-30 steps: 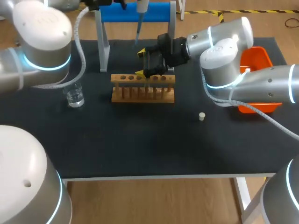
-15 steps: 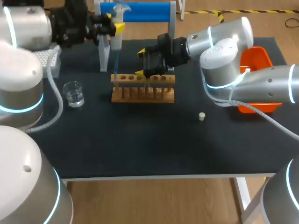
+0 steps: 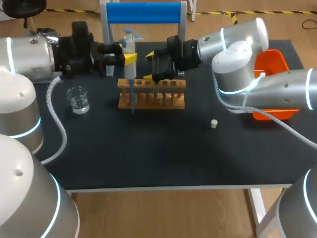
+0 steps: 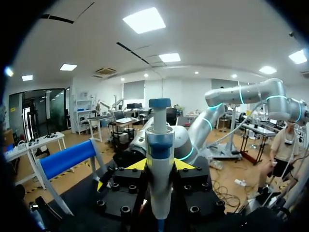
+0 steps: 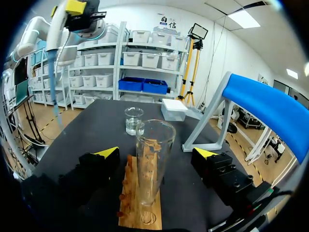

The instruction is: Invert the test tube, pick up the pipette, mount the tip to pipette, aspirate from beaker and dispense into the tube, eject the tip, return the pipette, and cap with the stopper.

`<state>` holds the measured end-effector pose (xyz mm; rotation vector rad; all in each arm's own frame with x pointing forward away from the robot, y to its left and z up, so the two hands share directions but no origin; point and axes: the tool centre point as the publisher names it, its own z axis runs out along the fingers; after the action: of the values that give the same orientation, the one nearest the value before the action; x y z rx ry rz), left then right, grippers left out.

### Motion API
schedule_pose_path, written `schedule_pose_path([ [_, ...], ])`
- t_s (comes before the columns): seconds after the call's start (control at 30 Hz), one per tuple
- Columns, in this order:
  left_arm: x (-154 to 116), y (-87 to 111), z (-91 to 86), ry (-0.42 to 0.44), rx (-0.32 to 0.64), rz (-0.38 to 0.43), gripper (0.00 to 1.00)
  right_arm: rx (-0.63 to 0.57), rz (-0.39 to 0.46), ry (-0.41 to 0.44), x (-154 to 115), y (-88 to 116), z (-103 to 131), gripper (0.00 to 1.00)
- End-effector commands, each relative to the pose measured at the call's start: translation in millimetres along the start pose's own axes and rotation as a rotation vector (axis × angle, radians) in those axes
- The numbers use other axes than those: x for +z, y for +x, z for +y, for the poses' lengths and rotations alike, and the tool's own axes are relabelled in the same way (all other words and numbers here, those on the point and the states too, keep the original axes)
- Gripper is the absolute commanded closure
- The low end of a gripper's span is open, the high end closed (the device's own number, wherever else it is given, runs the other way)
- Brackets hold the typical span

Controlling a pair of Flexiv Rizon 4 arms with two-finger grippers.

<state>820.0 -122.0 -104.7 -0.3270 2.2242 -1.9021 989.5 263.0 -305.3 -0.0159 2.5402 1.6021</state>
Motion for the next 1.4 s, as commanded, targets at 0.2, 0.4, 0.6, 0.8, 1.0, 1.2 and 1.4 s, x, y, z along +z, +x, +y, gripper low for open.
schedule_pose_path([
  [0.2, 47, -1.4, -1.2, 0.005, 0.025, 0.066, 1.0, 0.001, 0.003, 0.004, 0, -1, 0, 0.0],
  [0.4, 60, 5.1, -0.7, 0.005, 0.032, 0.086, 1.0, 0.001, 0.003, 0.004, 0, -1, 0, 0.0],
  [0.6, 61, 9.2, -2.9, 0.0, 0.033, 0.088, 1.0, 0.001, 0.003, 0.004, 0, -1, 0, 0.0],
  [0.8, 64, 12.8, -5.9, -0.009, 0.042, 0.104, 1.0, 0.001, 0.003, 0.004, 0, -1, 0, 0.0],
  [1.0, 64, 13.5, -6.4, -0.01, 0.043, 0.104, 1.0, 0.001, 0.003, 0.004, 0, -1, 0, 0.0],
  [1.2, 64, 13.5, -6.4, -0.01, 0.043, 0.104, 1.0, -0.002, 0.002, -0.004, -9, 2, 0, 0.0],
  [1.4, 64, 13.5, -6.4, -0.01, 0.043, 0.104, 1.0, -0.013, -0.002, -0.019, -41, 14, -1, 0.0],
])
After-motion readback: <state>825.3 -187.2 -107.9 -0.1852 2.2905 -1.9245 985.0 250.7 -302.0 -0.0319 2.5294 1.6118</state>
